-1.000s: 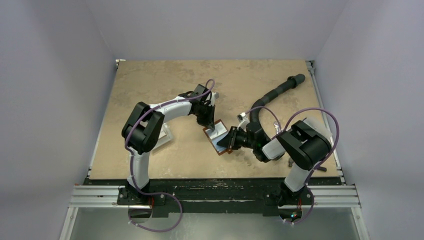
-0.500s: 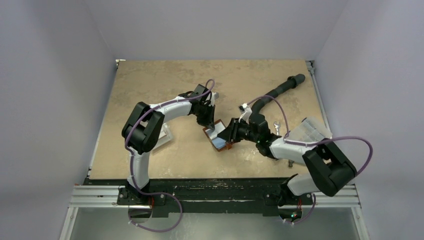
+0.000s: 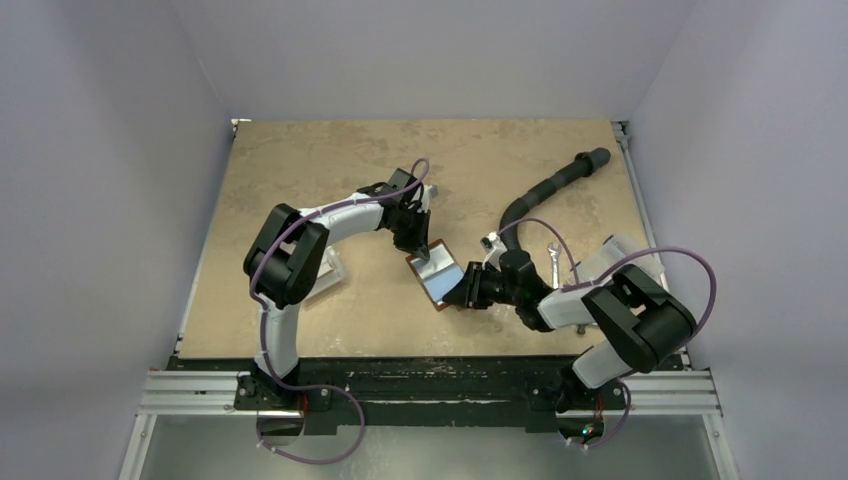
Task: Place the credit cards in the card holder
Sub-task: Open the card holder at the center of the board.
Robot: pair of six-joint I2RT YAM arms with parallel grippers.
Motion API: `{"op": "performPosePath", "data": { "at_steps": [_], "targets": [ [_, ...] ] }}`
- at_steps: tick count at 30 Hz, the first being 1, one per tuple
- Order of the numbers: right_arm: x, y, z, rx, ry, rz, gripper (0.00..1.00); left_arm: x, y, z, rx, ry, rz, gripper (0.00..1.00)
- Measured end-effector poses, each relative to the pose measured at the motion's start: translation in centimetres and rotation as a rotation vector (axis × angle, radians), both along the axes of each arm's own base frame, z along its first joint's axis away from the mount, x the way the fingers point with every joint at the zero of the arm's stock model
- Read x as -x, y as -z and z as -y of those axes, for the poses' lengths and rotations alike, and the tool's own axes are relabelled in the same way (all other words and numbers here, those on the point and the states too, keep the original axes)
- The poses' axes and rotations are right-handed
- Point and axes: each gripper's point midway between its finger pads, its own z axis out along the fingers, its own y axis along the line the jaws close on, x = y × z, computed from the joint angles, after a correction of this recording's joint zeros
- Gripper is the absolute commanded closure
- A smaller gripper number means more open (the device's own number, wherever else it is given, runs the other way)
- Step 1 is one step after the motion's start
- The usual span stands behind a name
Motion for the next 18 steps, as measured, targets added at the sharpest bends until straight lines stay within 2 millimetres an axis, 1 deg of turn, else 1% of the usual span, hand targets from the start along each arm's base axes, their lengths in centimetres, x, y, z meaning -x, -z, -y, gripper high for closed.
{"op": "performPosePath", "data": {
  "at_steps": [2, 4, 6, 10, 12, 14, 15, 17, 18],
  "targets": [
    [-0.2, -0.4, 0.0, 0.023, -0.006, 0.002, 0.69, 0.0, 0.0, 0.0, 0.0, 0.0, 0.0, 1.0],
    [-0.8, -1.4, -0.2, 0.036, -0.007, 0.017, 0.69, 0.0, 0.0, 0.0, 0.0, 0.0, 0.0, 1.0],
    [-1.8, -3.3, -0.5, 0.036, -0.004, 0.056, 0.67, 0.0, 0.0, 0.0, 0.0, 0.0, 0.0, 1.0],
    [-3.7, -7.6, -1.6, 0.0, 0.0, 0.148, 0.65, 0.0, 0.0, 0.0, 0.002, 0.001, -0.001, 1.0],
    [-4.7, -9.0, -2.0, -0.011, 0.009, 0.181, 0.65, 0.0, 0.0, 0.0, 0.002, 0.001, -0.001, 1.0],
    [-5.6, -9.6, -2.5, -0.012, 0.01, 0.193, 0.66, 0.0, 0.0, 0.0, 0.002, 0.002, -0.001, 1.0],
    [-6.0, -9.4, -2.8, -0.01, 0.01, 0.192, 0.66, 0.0, 0.0, 0.0, 0.002, 0.001, -0.001, 1.0],
    [-6.5, -8.3, -3.2, 0.002, 0.008, 0.174, 0.67, 0.0, 0.0, 0.0, 0.002, 0.001, -0.001, 1.0],
    [-6.6, -7.2, -3.3, 0.012, 0.007, 0.156, 0.68, 0.0, 0.0, 0.0, 0.002, 0.002, -0.001, 1.0]
  ]
}}
